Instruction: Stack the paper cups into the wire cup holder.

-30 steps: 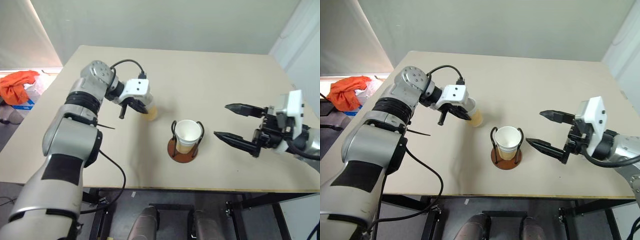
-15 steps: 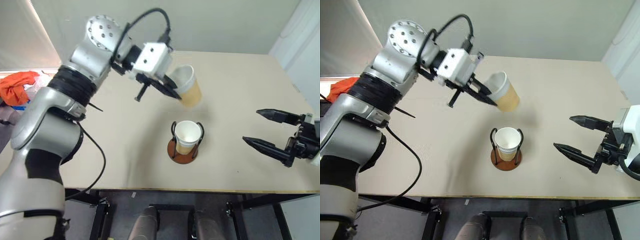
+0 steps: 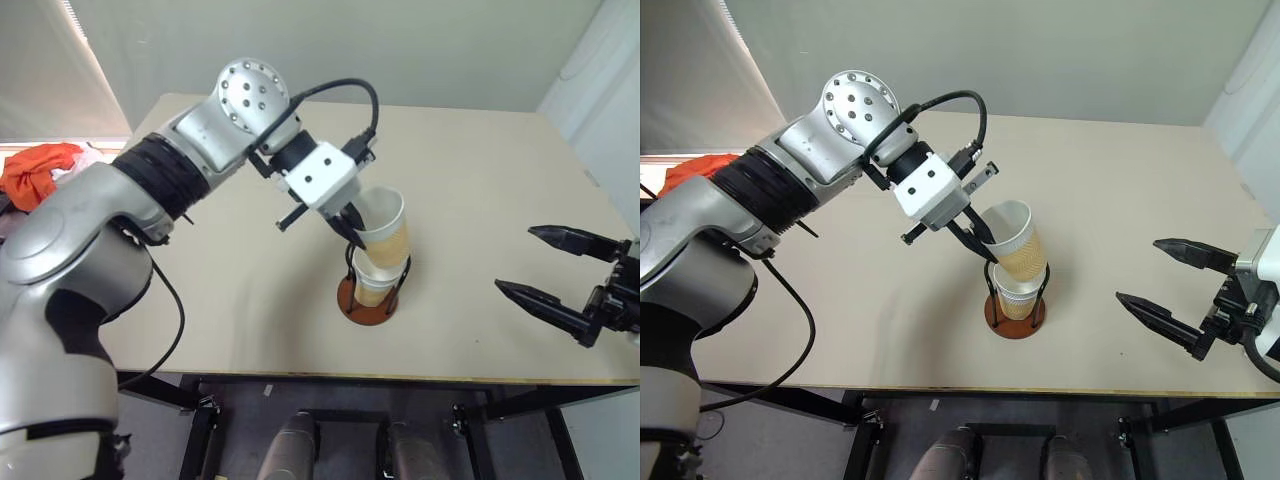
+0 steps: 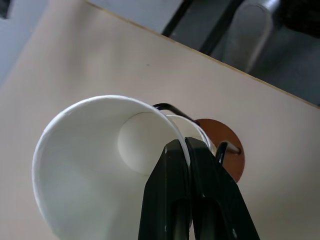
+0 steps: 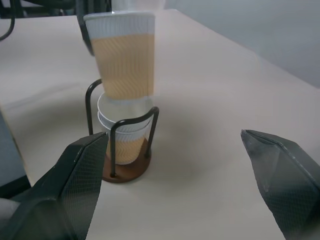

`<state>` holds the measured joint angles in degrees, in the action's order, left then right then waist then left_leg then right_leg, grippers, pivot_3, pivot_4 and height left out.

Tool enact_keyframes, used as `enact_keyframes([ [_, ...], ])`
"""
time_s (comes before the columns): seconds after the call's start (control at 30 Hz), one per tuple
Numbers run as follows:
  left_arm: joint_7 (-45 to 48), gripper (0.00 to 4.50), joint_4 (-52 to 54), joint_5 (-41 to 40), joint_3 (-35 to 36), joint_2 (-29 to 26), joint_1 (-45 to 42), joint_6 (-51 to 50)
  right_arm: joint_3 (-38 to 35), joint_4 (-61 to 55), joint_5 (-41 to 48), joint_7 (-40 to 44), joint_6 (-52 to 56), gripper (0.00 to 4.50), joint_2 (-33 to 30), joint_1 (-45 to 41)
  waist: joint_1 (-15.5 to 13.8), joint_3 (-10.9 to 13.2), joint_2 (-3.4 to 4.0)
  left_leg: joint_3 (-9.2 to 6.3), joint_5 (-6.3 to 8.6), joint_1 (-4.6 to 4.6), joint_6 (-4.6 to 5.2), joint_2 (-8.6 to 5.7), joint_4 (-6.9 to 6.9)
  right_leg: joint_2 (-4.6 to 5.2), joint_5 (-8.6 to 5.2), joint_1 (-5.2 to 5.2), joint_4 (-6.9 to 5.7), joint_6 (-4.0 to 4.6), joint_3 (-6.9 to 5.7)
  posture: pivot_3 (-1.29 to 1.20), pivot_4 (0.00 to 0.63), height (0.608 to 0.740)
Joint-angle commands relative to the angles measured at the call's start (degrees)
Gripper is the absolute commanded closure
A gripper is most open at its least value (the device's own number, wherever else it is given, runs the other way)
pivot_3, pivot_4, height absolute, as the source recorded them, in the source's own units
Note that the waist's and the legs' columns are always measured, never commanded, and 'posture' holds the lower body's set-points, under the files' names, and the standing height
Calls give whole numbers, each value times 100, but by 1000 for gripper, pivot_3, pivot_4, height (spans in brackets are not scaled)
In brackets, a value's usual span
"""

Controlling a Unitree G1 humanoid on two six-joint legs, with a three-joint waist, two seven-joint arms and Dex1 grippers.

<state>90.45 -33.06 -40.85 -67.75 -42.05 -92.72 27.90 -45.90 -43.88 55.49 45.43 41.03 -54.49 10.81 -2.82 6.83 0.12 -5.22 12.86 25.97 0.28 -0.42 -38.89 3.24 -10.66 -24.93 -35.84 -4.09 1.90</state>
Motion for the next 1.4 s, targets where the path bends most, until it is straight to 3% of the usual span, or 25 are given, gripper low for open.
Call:
enact_keyframes([
  [0.03, 205, 4429, -72, 28, -45, -12, -159, 225, -310, -166, 148, -133, -3, 0, 21, 56, 0, 0, 0, 1, 0, 1, 0, 0, 0, 0, 0, 0, 0, -1, 0, 0, 150, 740],
  [0.17, 205, 4429, -227, 153, -36, 67, -155, 184, -291, -208, 193, -228, -28, 0, 20, 98, 0, 0, 0, 0, 4, 2, 1, 0, 0, -1, -1, 0, 2, -4, -2, 0, 150, 740],
  [0.27, 205, 3878, -262, 205, -46, 67, -142, 179, -257, -209, 193, -267, -49, 0, 21, 104, -2, 0, 0, -1, 7, 3, 2, 0, 0, -1, -3, 0, 3, -7, -3, 0, 150, 740],
  [0.47, 205, 1868, -448, 366, 143, 198, -69, 247, -105, -134, 158, -273, -88, 0, -29, 1, -3, 0, 0, 0, 15, 5, 4, 0, 0, 0, -3, 0, 5, -17, -3, 0, 150, 740],
  [0.7, 205, 1868, -740, 591, 857, 151, 240, -224, 657, 234, 45, -21, -269, 0, -117, -504, 19, 0, 2, 2, 18, 3, 4, 0, -3, -1, -4, 0, 4, -23, -3, 0, 150, 740],
  [0.77, 205, 1868, -558, 493, 1180, -171, 502, -647, 1016, 486, -22, 157, -349, 0, -145, -751, 47, -5, 11, 4, 17, 1, 2, 1, -1, -3, -4, 0, 4, -26, -3, 0, 150, 740],
  [0.9, 205, 1868, 3, 80, 1915, -1341, 1279, -1810, 1596, 1318, -254, 739, -550, 0, -258, -1325, 144, -7, 27, 7, -17, -3, -55, 6, 6, -14, -10, -7, 0, -31, -1, 0, 150, 740],
  [1.0, 205, 1868, 95, -145, 2743, -1999, 2038, -2692, 1959, 1984, -476, 1232, -753, 0, -352, -1805, 165, -9, 35, 1, -22, 0, -63, 10, 9, -15, -16, -16, -2, -22, -3, 0, 150, 740],
  [1.13, 77, 1868, 51, -605, 4237, -2351, 3082, -4018, 2368, 2905, -835, 1931, -1002, 0, -490, -2336, 82, -11, 37, -23, -26, 2, -67, 7, 14, -13, -32, -14, -9, 12, -11, 0, 150, 740],
  [1.17, 54, 1868, 145, -681, 4560, -2478, 3381, -4241, 2456, 3126, -928, 2088, -1063, 0, -519, -2460, 78, -11, 37, -31, -27, 2, -68, 6, 16, -13, -39, -15, -10, 50, -14, 0, 150, 740],
  [1.4, -297, 1868, 1294, -998, 6818, -3265, 5806, -5278, 3154, 4482, -1474, 2868, -1330, 0, -494, -3621, 156, -12, 36, -27, -43, -16, -96, 8, 66, -12, -40, -31, -14, 90, -17, 0, 150, 740],
])
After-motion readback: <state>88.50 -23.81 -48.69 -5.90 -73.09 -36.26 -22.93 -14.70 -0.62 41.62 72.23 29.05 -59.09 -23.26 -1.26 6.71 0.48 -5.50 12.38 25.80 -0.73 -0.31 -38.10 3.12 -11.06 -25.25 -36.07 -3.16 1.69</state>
